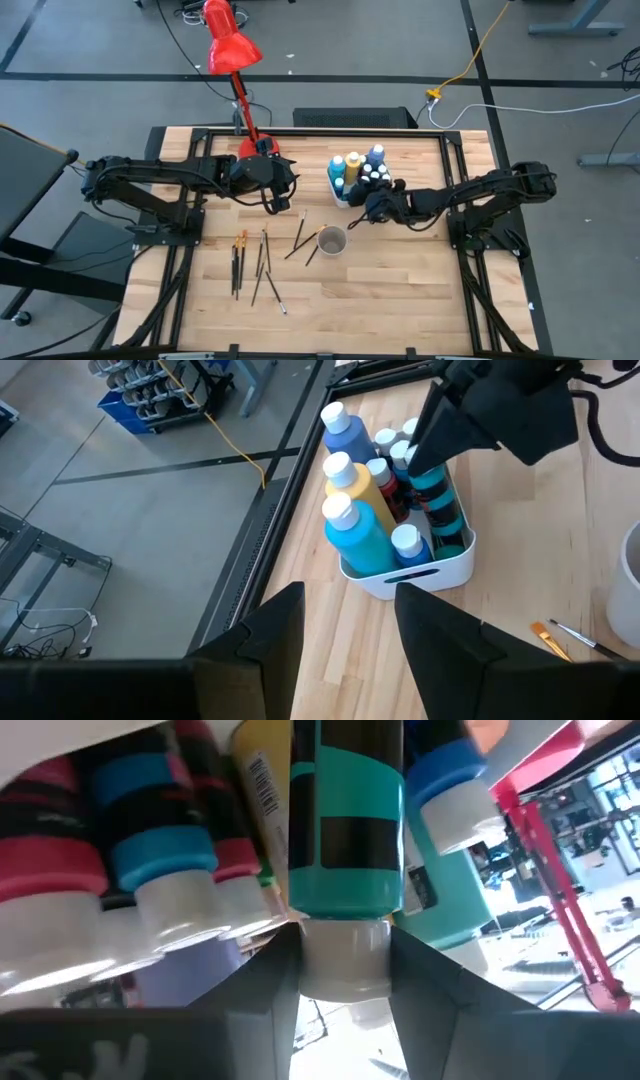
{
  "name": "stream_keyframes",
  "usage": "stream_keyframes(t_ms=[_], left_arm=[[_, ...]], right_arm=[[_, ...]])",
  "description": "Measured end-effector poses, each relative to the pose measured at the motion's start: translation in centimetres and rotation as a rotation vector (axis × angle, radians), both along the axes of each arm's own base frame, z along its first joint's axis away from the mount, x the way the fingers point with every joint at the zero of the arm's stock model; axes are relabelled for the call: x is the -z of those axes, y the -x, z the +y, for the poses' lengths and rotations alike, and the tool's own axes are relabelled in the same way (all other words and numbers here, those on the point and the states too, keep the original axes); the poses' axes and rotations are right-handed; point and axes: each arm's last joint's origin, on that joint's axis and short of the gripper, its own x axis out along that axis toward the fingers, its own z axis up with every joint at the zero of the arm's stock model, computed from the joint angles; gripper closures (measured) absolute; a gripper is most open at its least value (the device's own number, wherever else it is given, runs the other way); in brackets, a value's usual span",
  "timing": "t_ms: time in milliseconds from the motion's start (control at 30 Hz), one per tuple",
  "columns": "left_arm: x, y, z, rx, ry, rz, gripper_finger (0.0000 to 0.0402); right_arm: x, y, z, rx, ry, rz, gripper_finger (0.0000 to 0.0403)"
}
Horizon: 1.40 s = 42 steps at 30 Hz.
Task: Pick & Place Paint Supplies
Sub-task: Put the light blue matte acrylic craft paint into the white bin
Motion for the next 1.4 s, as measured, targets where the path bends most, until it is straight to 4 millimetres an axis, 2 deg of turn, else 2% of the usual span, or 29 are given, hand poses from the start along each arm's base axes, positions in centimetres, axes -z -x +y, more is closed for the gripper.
stream_keyframes(t_ms=[133,267,533,900,1033,1400], left_arm=[[0.0,0.0,0.0,0.000,0.000,0.000,0.0235],[0.0,0.0,0.0,0.000,0.000,0.000,0.0235],[0.0,0.0,0.0,-0.001,0.000,0.000,0.0235],[0.0,0.0,-0.1,0.024,0.021,-0.002,0.0235],[0.0,0.0,-0.1,0.025,0.021,-0.002,0.0235],[0.0,0.0,-0.1,0.025,0.021,-0.002,0.0235]], right_arm=[[0.0,-0.2,0.1,-0.059,-0.059,-0.018,0.0269],[-0.1,-0.6,0.4,-0.139,-0.156,-0.071,0.0240],[0.0,-0.8,0.6,-0.168,-0.249,-0.133,0.0199],[-0.1,-1.0,0.5,-0.171,-0.264,-0.153,0.0195],[-0.2,-1.0,0.3,-0.171,-0.321,-0.186,0.0194],[-0.9,-1.4,-0.7,-0.099,-0.325,-0.333,0.0194]])
